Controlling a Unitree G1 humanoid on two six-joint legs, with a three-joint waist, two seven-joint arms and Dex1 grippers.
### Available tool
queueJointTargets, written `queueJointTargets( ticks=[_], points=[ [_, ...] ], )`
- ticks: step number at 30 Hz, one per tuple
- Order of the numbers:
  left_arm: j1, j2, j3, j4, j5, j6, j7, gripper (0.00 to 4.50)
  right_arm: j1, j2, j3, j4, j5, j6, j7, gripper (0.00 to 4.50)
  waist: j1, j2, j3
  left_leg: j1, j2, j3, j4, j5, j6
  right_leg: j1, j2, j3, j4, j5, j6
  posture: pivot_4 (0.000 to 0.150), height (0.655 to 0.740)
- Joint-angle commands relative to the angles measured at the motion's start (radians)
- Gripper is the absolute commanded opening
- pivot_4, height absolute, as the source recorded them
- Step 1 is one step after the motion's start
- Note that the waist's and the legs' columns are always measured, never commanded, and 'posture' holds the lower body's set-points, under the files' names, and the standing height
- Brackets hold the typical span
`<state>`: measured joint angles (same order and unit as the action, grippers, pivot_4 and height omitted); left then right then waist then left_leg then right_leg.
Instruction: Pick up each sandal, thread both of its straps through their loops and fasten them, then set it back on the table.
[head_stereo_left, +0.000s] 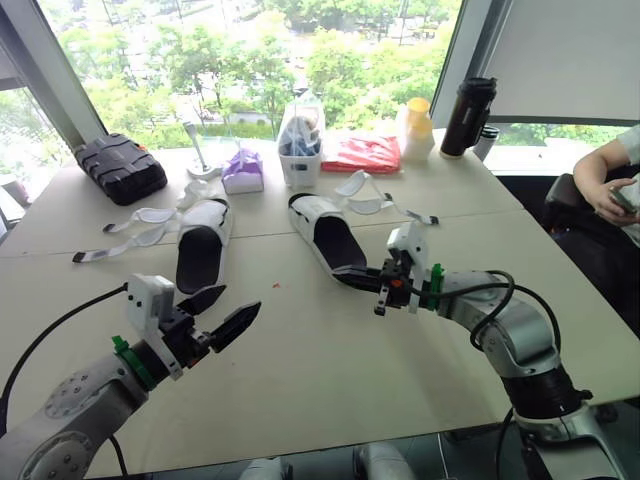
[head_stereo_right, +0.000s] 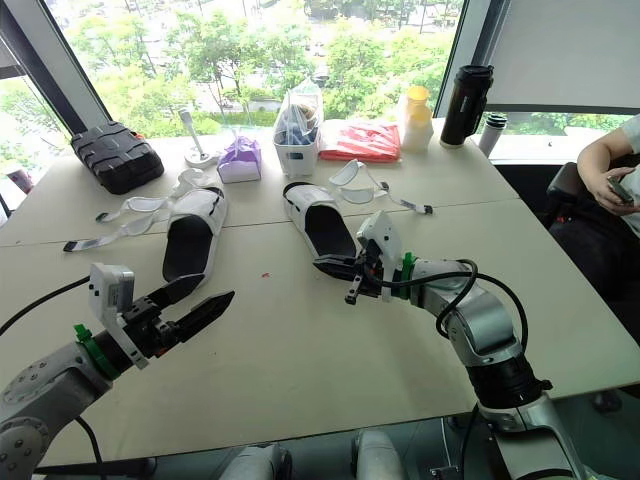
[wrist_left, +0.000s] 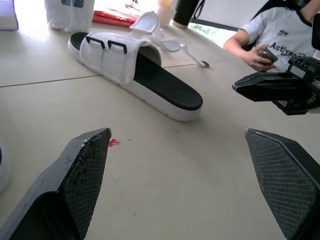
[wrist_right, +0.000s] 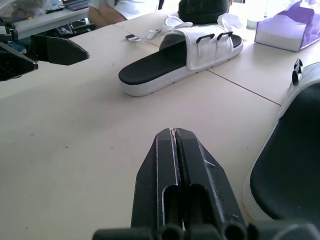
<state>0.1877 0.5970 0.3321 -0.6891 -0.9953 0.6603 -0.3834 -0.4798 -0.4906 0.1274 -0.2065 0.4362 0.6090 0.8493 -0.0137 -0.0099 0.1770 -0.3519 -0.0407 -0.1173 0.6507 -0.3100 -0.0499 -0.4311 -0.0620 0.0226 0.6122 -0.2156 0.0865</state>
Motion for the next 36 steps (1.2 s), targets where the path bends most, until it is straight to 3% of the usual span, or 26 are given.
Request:
queueJointTargets(
  ticks=[1, 14, 17, 24, 30, 36],
  points=[
    [-0.009, 0.005, 0.015, -0.013, -0.001, -0.01, 0.001, 4.46, -0.028, 0.01, -0.01, -0.006, -0.004, -0.028, -0.004, 0.0, 0.0, 0.0, 0.0, 0.0, 0.0, 0.0, 0.0, 0.0, 0.0, 0.0, 0.0, 0.0, 0.0, 0.0, 0.0, 0.15, 0.74],
    [-0.009, 0.006, 0.023, -0.023, -0.002, -0.008, 0.012, 4.46, -0.055, 0.046, -0.007, 0.032, -0.061, -0.077, -0.059, 0.0, -0.002, 0.0, 0.0, 0.0, 0.0, 0.0, 0.0, 0.0, 0.0, 0.0, 0.0, 0.0, 0.0, 0.0, 0.0, 0.15, 0.74],
    [-0.01, 0.005, 0.021, -0.028, -0.004, -0.009, 0.02, 4.5, -0.102, 0.063, -0.001, 0.12, -0.138, -0.112, -0.129, 0.82, -0.002, 0.0, 0.0, 0.0, 0.0, 0.0, 0.0, 0.0, 0.0, 0.0, 0.0, 0.0, 0.0, 0.0, 0.0, 0.15, 0.74],
    [-0.014, 0.008, 0.019, -0.032, 0.0, -0.009, 0.028, 4.5, -0.212, 0.108, 0.053, 0.301, -0.311, -0.261, -0.232, 4.36, -0.003, 0.0, 0.0, -0.002, 0.0, 0.0, 0.0, 0.0, 0.0, -0.003, 0.0, 0.0, 0.0, 0.001, 0.0, 0.15, 0.74],
    [-0.016, 0.006, -0.005, -0.027, 0.013, -0.008, 0.021, 4.5, -0.333, 0.136, 0.163, 0.502, -0.518, -0.455, -0.311, 4.45, -0.006, 0.0, 0.0, -0.002, 0.0, 0.001, -0.001, 0.0, -0.001, -0.004, 0.0, 0.001, 0.001, 0.001, -0.001, 0.15, 0.74],
    [-0.043, 0.002, -0.02, -0.012, 0.032, -0.008, 0.018, 4.5, -0.506, 0.15, 0.31, 0.841, -0.805, -0.737, -0.53, 4.45, -0.006, 0.0, 0.0, -0.003, -0.001, 0.002, -0.001, 0.002, -0.003, -0.006, 0.0, 0.001, 0.001, 0.002, -0.002, 0.15, 0.74]
  ],
)
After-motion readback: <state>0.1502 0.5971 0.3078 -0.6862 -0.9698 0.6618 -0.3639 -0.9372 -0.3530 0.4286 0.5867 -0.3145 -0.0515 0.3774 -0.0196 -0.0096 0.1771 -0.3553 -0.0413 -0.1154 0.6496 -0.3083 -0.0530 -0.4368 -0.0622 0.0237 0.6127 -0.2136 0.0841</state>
